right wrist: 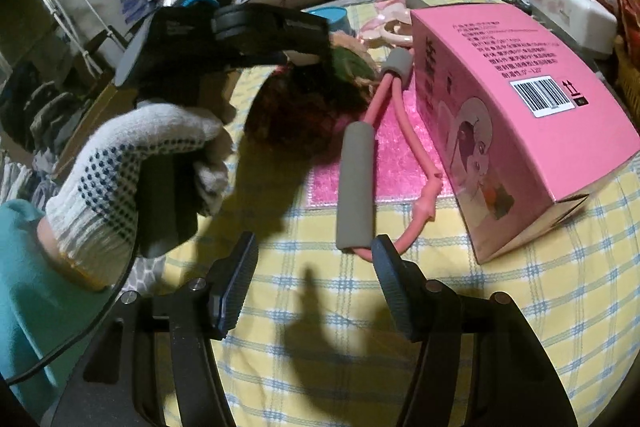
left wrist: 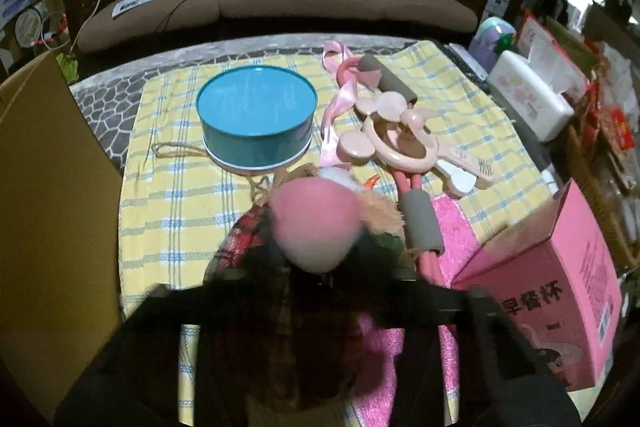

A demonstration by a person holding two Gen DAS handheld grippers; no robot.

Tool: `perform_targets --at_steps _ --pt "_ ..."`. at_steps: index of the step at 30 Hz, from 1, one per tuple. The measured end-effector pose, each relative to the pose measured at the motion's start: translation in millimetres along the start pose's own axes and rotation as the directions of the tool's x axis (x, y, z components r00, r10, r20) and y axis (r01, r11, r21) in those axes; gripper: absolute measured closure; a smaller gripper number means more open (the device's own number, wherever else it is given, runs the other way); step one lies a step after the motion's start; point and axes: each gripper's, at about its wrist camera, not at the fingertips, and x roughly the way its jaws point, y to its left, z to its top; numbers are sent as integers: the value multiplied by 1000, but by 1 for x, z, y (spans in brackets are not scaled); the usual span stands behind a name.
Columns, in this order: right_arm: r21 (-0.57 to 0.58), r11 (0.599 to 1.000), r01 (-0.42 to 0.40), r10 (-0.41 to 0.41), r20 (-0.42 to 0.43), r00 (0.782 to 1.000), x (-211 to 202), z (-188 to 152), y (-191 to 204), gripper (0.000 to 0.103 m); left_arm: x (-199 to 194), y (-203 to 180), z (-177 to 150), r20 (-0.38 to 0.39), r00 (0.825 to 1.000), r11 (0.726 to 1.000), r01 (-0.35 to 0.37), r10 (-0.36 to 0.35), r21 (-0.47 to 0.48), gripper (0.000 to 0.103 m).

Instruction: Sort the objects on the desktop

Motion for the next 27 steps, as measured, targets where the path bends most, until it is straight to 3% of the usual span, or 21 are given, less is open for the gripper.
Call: perform_targets --at_steps 6,12,16,27 --pt "9 1000 2 -2 4 1000 -1 0 -1 41 -20 1 2 24 999 1000 21 -21 16 81" --pt "13 1000 2 -2 14 1000 -1 1 -3 41 -72 14 1 78 991 993 111 -108 -35 81" --pt "23 1000 -12 11 36 999 -4 2 -3 41 -105 17 -1 103 987 991 129 -126 -22 81" --pt "41 993 -111 109 52 993 -2 10 13 41 -166 31 -17 112 976 982 188 -185 -16 81"
